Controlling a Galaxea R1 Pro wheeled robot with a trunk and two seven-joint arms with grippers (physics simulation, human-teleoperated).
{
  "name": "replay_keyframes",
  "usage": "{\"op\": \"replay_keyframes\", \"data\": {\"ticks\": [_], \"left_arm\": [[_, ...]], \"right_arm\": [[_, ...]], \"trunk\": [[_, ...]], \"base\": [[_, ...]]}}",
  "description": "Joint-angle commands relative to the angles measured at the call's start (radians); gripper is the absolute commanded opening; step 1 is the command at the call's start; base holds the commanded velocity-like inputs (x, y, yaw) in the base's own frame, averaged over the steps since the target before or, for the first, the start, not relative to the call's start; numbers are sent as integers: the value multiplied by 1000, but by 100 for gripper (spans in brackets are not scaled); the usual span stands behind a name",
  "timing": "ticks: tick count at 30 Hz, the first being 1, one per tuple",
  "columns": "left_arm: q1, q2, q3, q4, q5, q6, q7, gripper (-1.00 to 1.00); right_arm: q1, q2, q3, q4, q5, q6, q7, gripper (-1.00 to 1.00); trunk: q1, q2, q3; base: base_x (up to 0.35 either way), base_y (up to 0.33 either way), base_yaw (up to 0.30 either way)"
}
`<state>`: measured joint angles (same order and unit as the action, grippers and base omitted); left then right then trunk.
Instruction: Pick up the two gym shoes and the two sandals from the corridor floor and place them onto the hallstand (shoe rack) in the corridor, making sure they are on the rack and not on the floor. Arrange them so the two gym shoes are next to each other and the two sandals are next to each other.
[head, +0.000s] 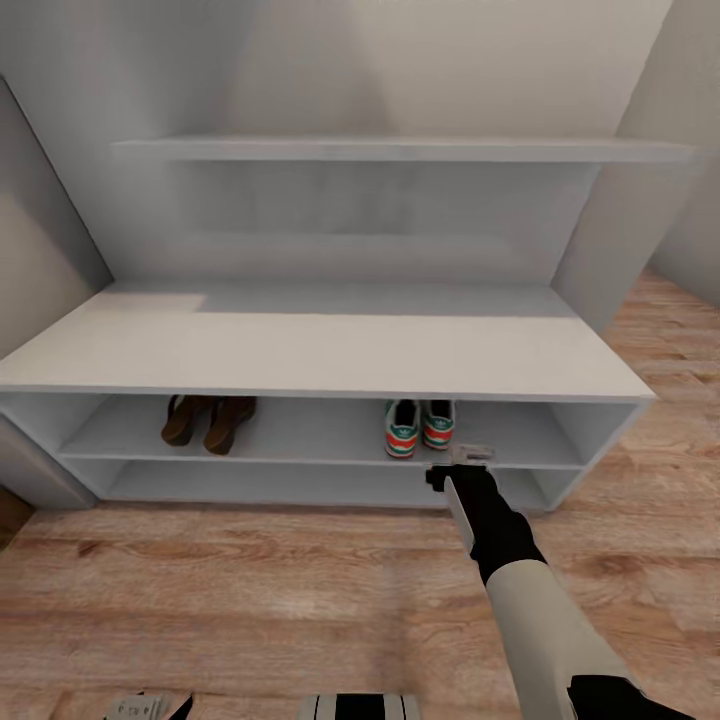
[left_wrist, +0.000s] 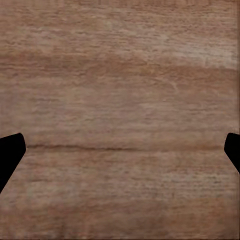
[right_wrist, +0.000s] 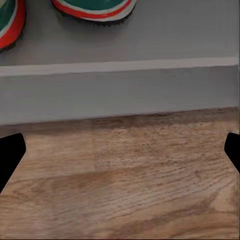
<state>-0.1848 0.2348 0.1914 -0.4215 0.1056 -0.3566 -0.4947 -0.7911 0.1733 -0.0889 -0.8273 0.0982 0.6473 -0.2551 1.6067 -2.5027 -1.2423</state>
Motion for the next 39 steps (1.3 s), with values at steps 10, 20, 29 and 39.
{"op": "replay_keyframes", "data": {"ticks": [10, 20, 29, 39], "left_arm": [[0, 0, 5, 1, 9, 2, -10, 100], [0, 0, 7, 0, 9, 1, -10, 100], [0, 1, 5, 0, 9, -2, -10, 100], [0, 2, 5, 1, 11, -2, -10, 100]], "right_arm": [[1, 1, -3, 4, 11, 6, 4, 100], [2, 1, -3, 76, 9, -5, 4, 100], [4, 1, -1, 223, 11, -192, 5, 100], [11, 1, 0, 392, 11, -411, 8, 100]], "trunk": [[-1, 0, -1], [-1, 0, -1], [-1, 0, -1], [-1, 0, -1]], "base": [[-338, 0, 0], [-257, 0, 0], [-26, 0, 0], [-1, 0, 0]]}}
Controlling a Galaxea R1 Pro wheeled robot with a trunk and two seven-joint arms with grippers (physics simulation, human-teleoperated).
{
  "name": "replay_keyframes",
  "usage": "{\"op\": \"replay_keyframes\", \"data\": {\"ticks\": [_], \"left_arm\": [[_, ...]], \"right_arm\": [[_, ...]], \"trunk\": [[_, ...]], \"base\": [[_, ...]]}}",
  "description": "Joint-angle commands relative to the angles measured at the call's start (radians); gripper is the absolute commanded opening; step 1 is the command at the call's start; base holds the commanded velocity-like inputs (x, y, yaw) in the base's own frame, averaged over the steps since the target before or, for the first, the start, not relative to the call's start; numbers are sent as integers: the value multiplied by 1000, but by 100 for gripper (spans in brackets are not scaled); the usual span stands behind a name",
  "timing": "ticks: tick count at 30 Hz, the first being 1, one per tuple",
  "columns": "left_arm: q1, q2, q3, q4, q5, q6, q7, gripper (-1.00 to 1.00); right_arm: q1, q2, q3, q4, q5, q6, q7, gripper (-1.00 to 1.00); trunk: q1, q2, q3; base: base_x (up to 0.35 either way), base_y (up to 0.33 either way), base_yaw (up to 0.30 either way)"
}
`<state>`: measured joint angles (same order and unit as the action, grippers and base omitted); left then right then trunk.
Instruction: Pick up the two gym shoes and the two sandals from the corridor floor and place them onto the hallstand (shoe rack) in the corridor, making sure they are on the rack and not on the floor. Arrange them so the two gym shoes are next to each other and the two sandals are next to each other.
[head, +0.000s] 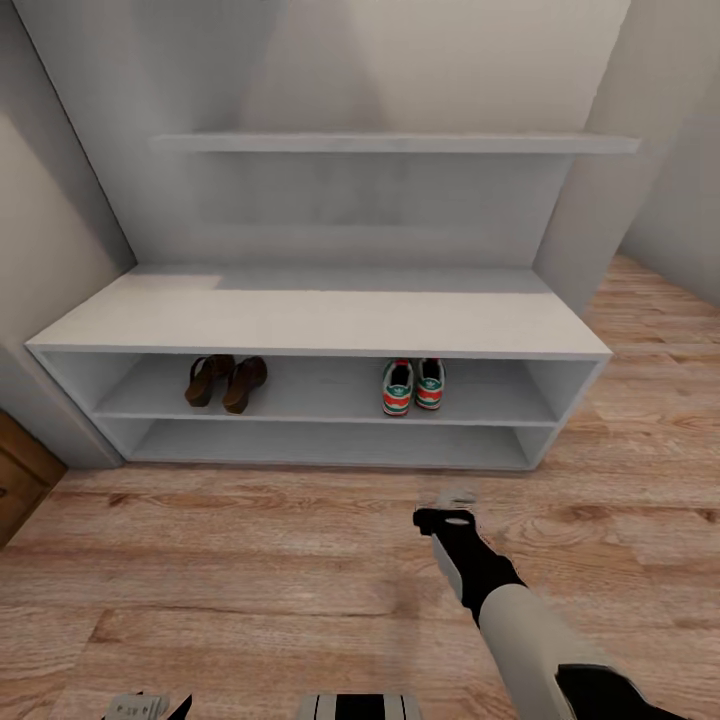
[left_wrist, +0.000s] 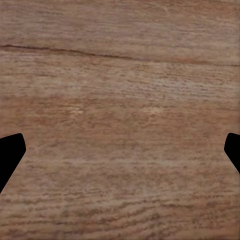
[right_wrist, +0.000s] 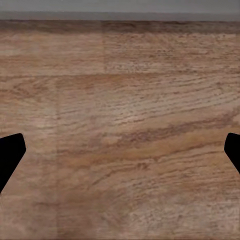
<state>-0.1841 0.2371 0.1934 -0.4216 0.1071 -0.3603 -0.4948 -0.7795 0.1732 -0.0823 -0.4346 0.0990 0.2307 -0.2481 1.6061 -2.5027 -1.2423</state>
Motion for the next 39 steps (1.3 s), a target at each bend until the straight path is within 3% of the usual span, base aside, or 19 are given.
{"op": "replay_keyframes", "data": {"ticks": [1, 2, 3, 4, 7, 14, 20, 22, 27, 29, 30, 32, 33, 37, 39], "left_arm": [[-1, 0, 2, 1, 9, 2, -10, 100], [-1, 0, 2, 1, 9, 2, -10, 100], [-1, 1, 3, 1, 9, 2, -10, 100], [-1, 1, 3, 1, 9, 2, -10, 100], [0, 2, 3, 1, 9, 3, -10, 100], [0, 2, 3, 4, 11, 3, -10, 100], [0, 7, 8, 15, 16, 3, -6, 100], [0, 11, 10, 18, 17, 3, 10, 100], [0, 11, 10, 26, 18, 3, 43, 100], [0, 10, 10, 29, 18, 3, 53, 100], [0, 9, 9, 32, 19, 3, 59, 100], [0, 9, 10, 33, 19, 3, 61, 100], [0, 9, 10, 34, 20, 3, 64, 100], [0, 10, 10, 36, 22, 3, 66, 100], [0, 10, 11, 37, 23, 3, 68, 100]], "right_arm": [[4, 1, -7, 30, 11, -46, 2, 100], [6, 1, -7, 47, 11, -72, 2, 100], [10, -6, -7, 121, 11, -168, 3, 100], [11, -15, -7, 157, 11, -207, 4, 100], [12, -45, -7, 224, 9, -280, 5, 100], [20, -111, -7, 302, 9, -358, 40, 100], [53, -186, -7, 334, 10, -415, 200, 100], [81, -208, -7, 348, 11, -425, 303, 100], [120, -219, -5, 355, 22, -437, 378, 100], [132, -220, -4, 355, 46, -444, 389, 100], [139, -221, -4, 355, 87, -455, 394, 100], [145, -222, -4, 357, 117, -465, 396, 100], [164, -223, -4, 361, 153, -487, 398, 100], [223, -223, -4, 367, 182, -553, 399, 100], [268, -224, -5, 369, 190, -631, 399, 100]], "trunk": [[0, 0, -1], [0, 0, -1], [0, 0, -1], [0, 0, -1], [0, 0, -1], [-3, 1, 26], [-6, 3, 50], [-14, 17, 56], [-33, 52, 71], [-41, 66, 78], [-44, 73, 81], [-52, 87, 87], [-56, 94, 90], [-71, 122, 103], [-79, 136, 109]], "base": [[0, 0, 0], [0, 0, 0], [0, 0, 0], [0, 0, 0], [0, 0, 0], [0, 0, 0], [0, 0, 0], [0, 0, 0], [0, 0, 0], [0, 0, 0], [0, 0, 0], [0, 0, 0], [0, 0, 0], [0, 0, 0], [0, 0, 0]]}}
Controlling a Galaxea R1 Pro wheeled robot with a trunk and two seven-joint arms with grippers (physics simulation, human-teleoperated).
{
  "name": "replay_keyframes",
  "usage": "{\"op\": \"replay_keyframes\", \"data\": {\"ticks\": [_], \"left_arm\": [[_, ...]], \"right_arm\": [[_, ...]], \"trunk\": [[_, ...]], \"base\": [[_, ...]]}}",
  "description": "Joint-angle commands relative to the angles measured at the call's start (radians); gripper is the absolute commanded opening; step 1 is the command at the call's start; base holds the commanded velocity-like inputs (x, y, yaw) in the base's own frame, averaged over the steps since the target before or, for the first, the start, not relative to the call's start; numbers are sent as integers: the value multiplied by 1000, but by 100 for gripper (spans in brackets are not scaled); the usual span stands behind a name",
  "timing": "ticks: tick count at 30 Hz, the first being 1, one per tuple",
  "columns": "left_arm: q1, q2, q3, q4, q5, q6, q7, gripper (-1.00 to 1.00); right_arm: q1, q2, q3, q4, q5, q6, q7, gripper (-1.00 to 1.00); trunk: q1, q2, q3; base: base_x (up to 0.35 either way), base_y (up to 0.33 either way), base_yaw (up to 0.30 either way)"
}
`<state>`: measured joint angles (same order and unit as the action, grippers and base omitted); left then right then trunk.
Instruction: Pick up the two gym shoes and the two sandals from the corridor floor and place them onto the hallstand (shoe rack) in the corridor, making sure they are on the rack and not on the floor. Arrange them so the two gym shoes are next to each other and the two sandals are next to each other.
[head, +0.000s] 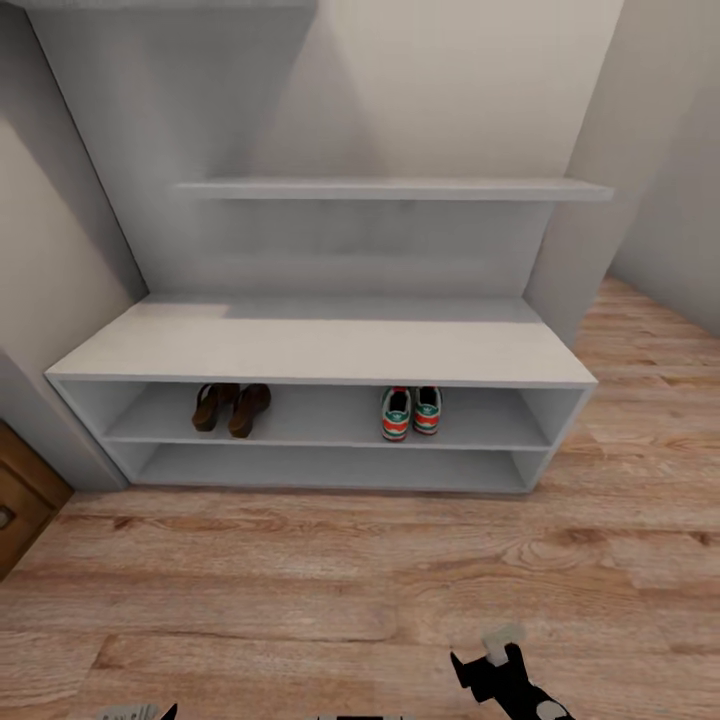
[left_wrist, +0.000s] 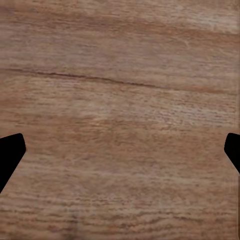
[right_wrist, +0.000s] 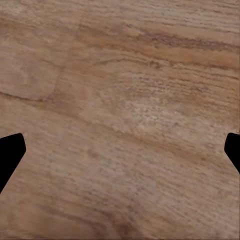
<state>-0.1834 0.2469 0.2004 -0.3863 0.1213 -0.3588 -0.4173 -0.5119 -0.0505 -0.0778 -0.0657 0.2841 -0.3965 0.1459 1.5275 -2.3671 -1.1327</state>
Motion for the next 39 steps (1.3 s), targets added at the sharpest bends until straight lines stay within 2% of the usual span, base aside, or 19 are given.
{"op": "replay_keyframes", "data": {"ticks": [1, 4, 5, 10, 16, 23, 39], "left_arm": [[-1, 0, 4, 1, 9, 1, -8, 100], [-1, -1, 4, 2, 9, 1, 3, 100], [-1, -3, 4, 2, 9, 1, 16, 100], [-1, -8, 2, 2, 9, -1, 70, 100], [-1, -11, 2, 10, 10, -2, 83, 100], [-1, -12, 6, 70, 12, -13, 86, 100], [-1, -12, 9, 78, 12, -38, 86, 100]], "right_arm": [[10, -1, -10, 1, 6, -25, 5, 100], [33, -12, -10, 1, 7, -80, 3, 100], [42, -22, -11, 2, 6, -107, 2, 100], [58, -39, -11, 12, 7, -151, -4, 100], [61, -37, -11, 17, 8, -154, -6, 100], [76, -32, -11, 18, 9, -156, -6, 100], [91, -28, -11, 39, 10, -153, -5, 100]], "trunk": [[-4, 7, 3], [-16, 28, 12], [-19, 35, 15], [-39, 70, 31], [-62, 112, 50], [-88, 161, 72], [-150, 273, 122]], "base": [[0, 0, 0], [0, 0, 0], [0, 0, 0], [0, 0, 0], [0, 0, 0], [0, 0, 0], [0, 0, 0]]}}
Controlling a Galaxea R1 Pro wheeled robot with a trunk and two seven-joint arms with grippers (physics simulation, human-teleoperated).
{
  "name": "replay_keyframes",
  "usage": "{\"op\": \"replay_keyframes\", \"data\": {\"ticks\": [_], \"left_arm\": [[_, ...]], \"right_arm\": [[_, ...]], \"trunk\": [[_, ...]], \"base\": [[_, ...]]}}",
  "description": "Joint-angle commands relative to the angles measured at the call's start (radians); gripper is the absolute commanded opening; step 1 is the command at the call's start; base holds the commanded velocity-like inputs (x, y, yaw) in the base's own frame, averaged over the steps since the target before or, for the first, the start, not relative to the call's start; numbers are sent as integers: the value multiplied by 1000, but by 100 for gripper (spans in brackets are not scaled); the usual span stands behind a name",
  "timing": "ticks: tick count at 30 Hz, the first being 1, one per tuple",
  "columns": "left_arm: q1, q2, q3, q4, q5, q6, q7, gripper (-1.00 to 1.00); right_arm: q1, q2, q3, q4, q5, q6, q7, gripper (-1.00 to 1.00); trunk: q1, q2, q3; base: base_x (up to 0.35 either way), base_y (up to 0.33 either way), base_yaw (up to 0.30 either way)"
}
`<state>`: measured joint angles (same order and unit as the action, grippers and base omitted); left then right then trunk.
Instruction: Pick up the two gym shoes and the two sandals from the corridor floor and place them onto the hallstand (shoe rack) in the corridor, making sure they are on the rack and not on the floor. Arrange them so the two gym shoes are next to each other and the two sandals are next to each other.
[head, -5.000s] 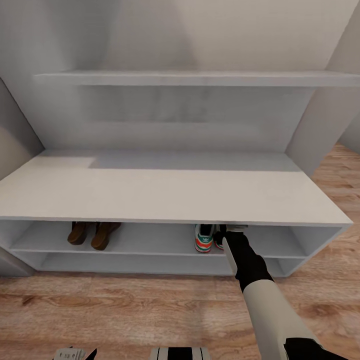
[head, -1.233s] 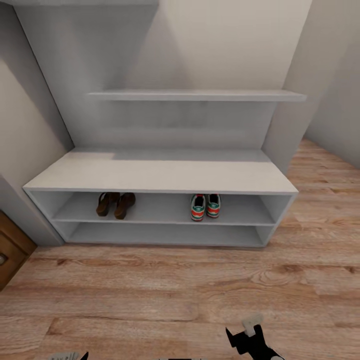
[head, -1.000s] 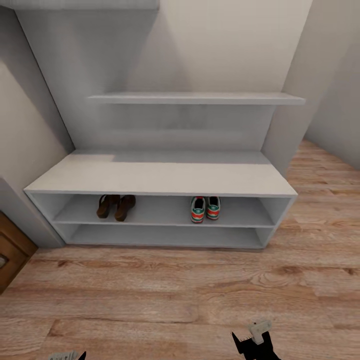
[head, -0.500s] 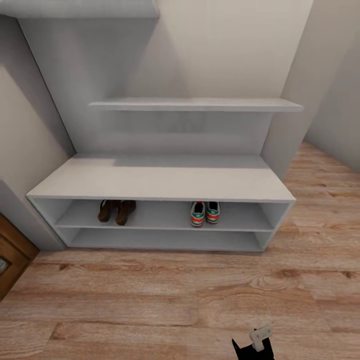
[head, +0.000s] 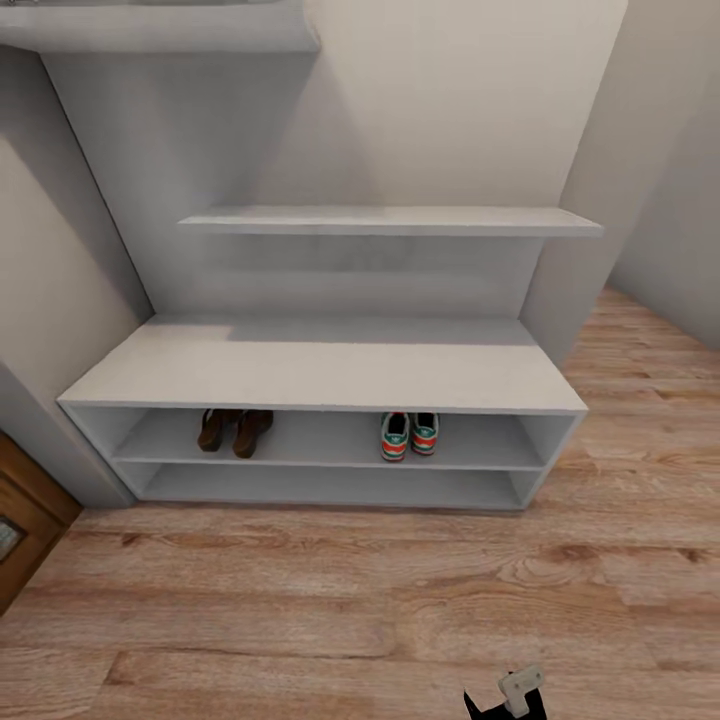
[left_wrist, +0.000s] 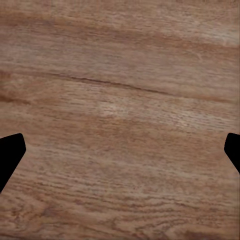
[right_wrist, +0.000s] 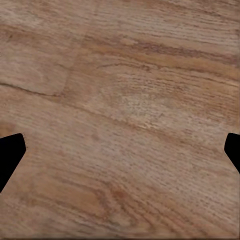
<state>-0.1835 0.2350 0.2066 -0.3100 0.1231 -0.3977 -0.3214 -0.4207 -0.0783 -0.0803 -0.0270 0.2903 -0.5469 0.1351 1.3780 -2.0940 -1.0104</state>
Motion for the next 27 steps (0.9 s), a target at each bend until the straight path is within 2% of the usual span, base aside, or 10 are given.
{"op": "replay_keyframes", "data": {"ticks": [1, 27], "left_arm": [[-1, 0, 3, 1, 11, 1, -10, 100], [-1, 0, 17, 0, 13, 0, -10, 100]], "right_arm": [[1, 0, -9, 1, 4, -2, 6, 100], [14, 2, -9, 1, 4, -2, 6, 100]], "trunk": [[-4, 7, 3], [-104, 189, 84]], "base": [[0, 0, 0], [0, 0, 0]]}}
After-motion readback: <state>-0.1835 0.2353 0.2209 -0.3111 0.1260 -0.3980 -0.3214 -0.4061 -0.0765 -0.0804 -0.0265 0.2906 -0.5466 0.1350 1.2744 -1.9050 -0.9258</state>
